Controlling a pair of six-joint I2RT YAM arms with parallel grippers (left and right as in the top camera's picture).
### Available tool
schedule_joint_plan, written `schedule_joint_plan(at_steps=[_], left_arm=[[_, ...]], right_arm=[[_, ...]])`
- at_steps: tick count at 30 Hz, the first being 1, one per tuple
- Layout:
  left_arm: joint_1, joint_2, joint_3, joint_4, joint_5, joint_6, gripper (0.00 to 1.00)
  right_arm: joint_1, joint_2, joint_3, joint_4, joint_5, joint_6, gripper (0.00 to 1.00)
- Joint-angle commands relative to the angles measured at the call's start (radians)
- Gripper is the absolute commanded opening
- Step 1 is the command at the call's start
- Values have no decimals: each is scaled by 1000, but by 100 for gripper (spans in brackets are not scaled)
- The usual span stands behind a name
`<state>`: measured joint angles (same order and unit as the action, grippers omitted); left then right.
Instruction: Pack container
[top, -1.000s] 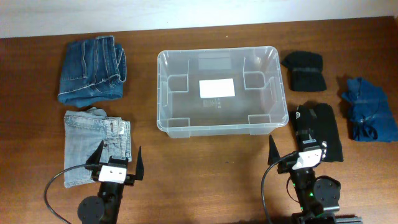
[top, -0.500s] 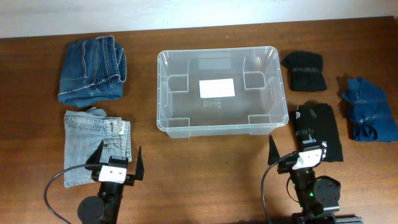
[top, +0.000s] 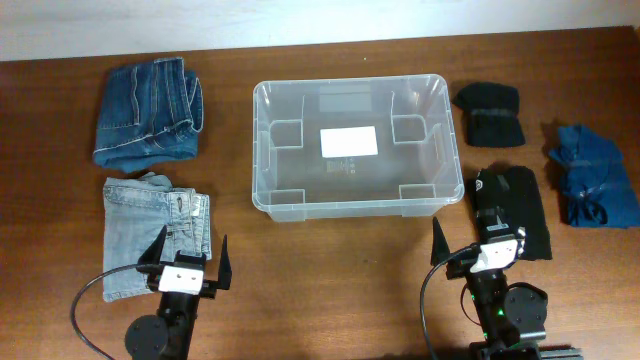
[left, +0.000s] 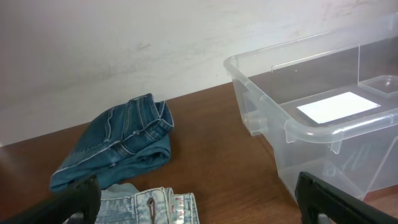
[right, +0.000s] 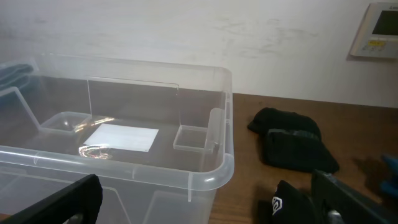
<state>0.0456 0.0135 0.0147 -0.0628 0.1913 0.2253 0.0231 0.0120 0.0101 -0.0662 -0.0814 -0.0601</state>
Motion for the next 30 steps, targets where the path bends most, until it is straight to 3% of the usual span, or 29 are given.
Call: schedule_joint_plan(at_steps=[1,6,12,21,26,30], left_arm=[[1,-8,-6,1,12,16,99],[1,-8,-6,1,12,16,99],[1,-8,-6,1,12,16,99],[1,-8,-6,1,12,16,99],[1,-8,-6,1,12,16,99],[1,-8,-6,1,12,16,99]], right_arm=[[10,-8,-5,-5,-14,-3,98],[10,-8,-5,-5,-13,-3,98],[10,-8,20,121,-70,-3,99],[9,17,304,117,7,-121,99],[9,192,542,-74,145,-140,99],[5,446,770,-214,289,-163,99]])
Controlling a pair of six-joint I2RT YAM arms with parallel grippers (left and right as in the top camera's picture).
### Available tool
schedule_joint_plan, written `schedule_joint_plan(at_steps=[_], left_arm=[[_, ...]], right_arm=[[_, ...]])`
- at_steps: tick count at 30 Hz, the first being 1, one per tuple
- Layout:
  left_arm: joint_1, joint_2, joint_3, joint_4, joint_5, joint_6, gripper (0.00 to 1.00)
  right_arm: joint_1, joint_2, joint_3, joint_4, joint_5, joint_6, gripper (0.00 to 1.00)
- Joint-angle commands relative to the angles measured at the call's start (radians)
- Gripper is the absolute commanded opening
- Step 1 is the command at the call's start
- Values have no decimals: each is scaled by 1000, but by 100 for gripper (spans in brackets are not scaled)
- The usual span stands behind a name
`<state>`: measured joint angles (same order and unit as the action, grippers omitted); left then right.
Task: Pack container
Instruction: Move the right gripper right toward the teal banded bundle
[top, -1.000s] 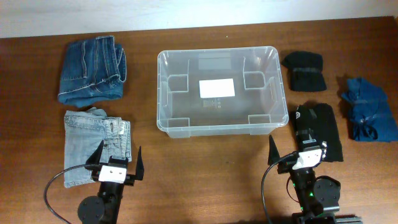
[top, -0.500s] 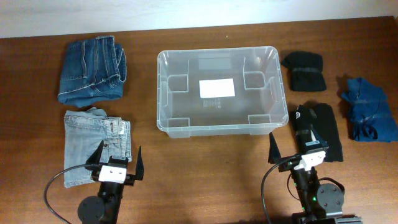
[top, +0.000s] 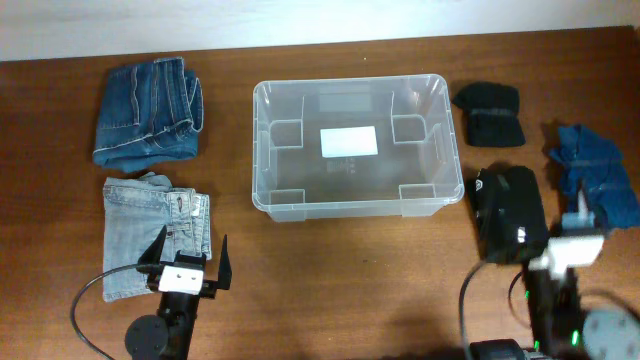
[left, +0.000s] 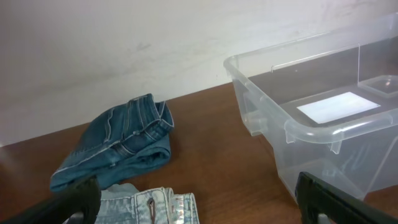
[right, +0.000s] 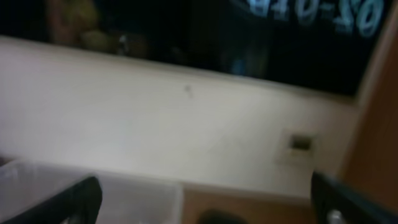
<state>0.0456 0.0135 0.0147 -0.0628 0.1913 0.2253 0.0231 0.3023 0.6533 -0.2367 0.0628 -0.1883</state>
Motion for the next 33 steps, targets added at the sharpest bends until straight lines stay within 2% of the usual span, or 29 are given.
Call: schedule_joint_plan(at_steps=[1,6,11,16,19,22,28,33], left_arm=[[1,-8,-6,1,12,16,99],[1,-8,-6,1,12,16,99],[1,-8,-6,1,12,15,100],[1,-8,-6,1,12,16,99],[1,-8,-6,1,11,16,99],[1,-8,-6,1,12,16,99],[1,-8,-6,1,12,16,99],[1,-8,-6,1,12,16,99]], right_arm=[[-4,233,200,-82,145,-49,99],[-124,647,587,-336,125,-77,99],[-319,1036,1009,-696,-58,-66,99],[-453,1301,1291,-961,-185,-65,99],[-531,1416,1333,-1021,-187,-65,99],[-561,1455,1333,-1022,-187,-56,99],[-660,1536,1333,-972,-187,74,99],[-734,1597,1333,-972,-188,78,99]])
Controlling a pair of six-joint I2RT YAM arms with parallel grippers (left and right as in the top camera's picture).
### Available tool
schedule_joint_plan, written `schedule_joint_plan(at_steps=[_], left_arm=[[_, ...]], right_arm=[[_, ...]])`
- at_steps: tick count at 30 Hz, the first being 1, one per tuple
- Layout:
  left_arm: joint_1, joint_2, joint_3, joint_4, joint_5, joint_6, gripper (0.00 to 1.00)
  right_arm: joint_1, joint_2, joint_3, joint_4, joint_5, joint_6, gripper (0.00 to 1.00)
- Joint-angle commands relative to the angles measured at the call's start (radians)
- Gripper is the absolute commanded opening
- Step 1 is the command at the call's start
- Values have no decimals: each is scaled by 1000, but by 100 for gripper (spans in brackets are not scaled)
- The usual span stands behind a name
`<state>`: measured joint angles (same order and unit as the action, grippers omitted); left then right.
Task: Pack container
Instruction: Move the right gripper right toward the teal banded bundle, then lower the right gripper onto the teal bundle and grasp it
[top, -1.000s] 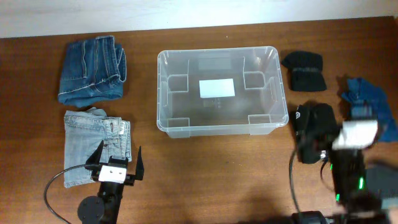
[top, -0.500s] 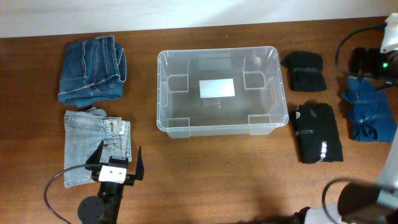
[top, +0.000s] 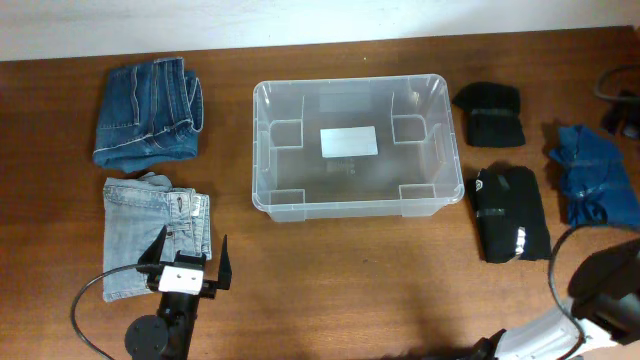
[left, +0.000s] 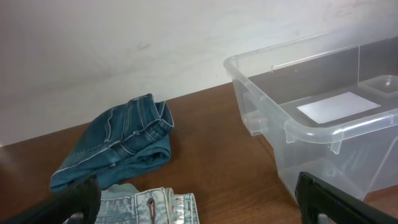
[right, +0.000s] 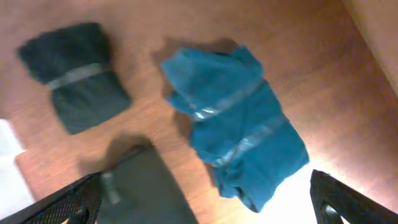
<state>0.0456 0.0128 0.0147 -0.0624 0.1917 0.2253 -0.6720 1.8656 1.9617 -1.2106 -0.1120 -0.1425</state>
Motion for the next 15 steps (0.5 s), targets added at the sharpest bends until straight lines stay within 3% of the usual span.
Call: schedule_joint_plan(at_steps=[1,15], left_arm=[[1,-7,-6,0,11,16,99],[1,-7,-6,0,11,16,99]], right_arm=[[-62,49,24,4,-11,32,99],[-220,266,24,21,-10,32,99]])
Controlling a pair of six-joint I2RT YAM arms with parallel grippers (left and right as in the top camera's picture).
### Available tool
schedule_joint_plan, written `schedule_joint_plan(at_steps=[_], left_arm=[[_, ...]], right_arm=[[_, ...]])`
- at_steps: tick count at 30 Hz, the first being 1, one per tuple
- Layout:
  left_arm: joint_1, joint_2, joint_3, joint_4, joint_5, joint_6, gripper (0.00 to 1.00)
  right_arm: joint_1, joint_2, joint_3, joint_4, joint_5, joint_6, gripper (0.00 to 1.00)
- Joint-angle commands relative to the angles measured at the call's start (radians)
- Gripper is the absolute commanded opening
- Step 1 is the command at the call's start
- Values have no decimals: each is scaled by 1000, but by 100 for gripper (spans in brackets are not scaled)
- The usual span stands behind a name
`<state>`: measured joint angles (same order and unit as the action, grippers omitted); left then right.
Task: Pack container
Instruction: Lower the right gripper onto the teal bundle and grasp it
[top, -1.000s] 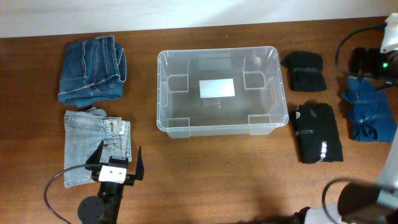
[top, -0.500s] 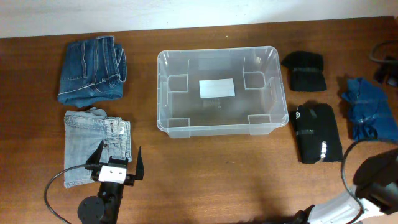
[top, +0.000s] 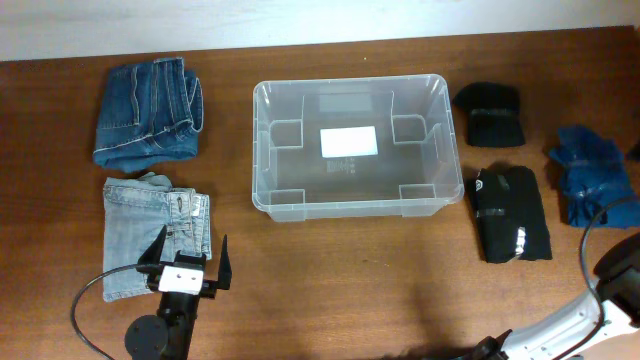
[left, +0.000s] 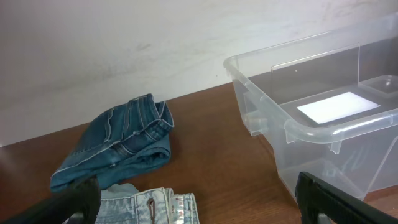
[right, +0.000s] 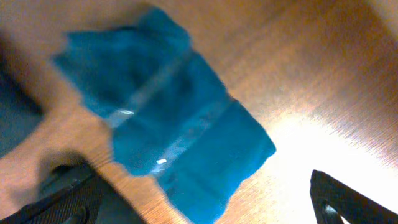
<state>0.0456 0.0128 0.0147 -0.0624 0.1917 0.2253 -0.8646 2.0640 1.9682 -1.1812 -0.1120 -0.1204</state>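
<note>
The clear plastic container (top: 350, 145) stands empty at the table's middle. Left of it lie folded dark jeans (top: 148, 110) and light jeans (top: 155, 230). Right of it lie a small black garment (top: 490, 112), a larger black garment (top: 512, 212) and a crumpled blue garment (top: 590, 175). My left gripper (top: 187, 262) rests open at the front left, over the light jeans' near edge (left: 149, 205). My right gripper (right: 208, 202) is open and looks down on the blue garment (right: 161, 130); nothing is between its fingers.
Only a white arm link and cable (top: 600, 300) of the right arm show at the overhead view's lower right corner. A wall runs behind the table (left: 124, 50). Bare brown tabletop (top: 340, 280) lies in front of the container.
The right wrist view has shifted: the blue garment now fills more of it and the small black garment is out of frame. The left arm has not moved.
My right gripper first sat open at the front right beside the larger black garment, facing the container. Then it was raised and further right, its camera on the wall. Later it looked down on the black and blue garments, and now mostly on the blue one.
</note>
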Motion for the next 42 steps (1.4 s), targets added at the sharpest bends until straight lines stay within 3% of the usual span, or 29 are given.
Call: schedule_joint_plan(at_steps=[1,12,22,36,41,42], left_arm=[[1,-7,-6,0,11,16,99],[1,-7,-6,0,11,16,99],[1,-7,-6,0,11,16,99],[1,-7,-6,0,11,16,99],[1,-7,-6,0,11,16,99],[1,-7,-6,0,11,16,99]], right_arm=[[-33,90,18,-9,-9,10,99],[-38,240,16,-13,-41,10,99],[-3,249,10,-28,-472,10,99],[102,244,90,40,-458,9,98],[91,244,140,91,-379,-91,99],[92,245,140,111,-367,-167,98]])
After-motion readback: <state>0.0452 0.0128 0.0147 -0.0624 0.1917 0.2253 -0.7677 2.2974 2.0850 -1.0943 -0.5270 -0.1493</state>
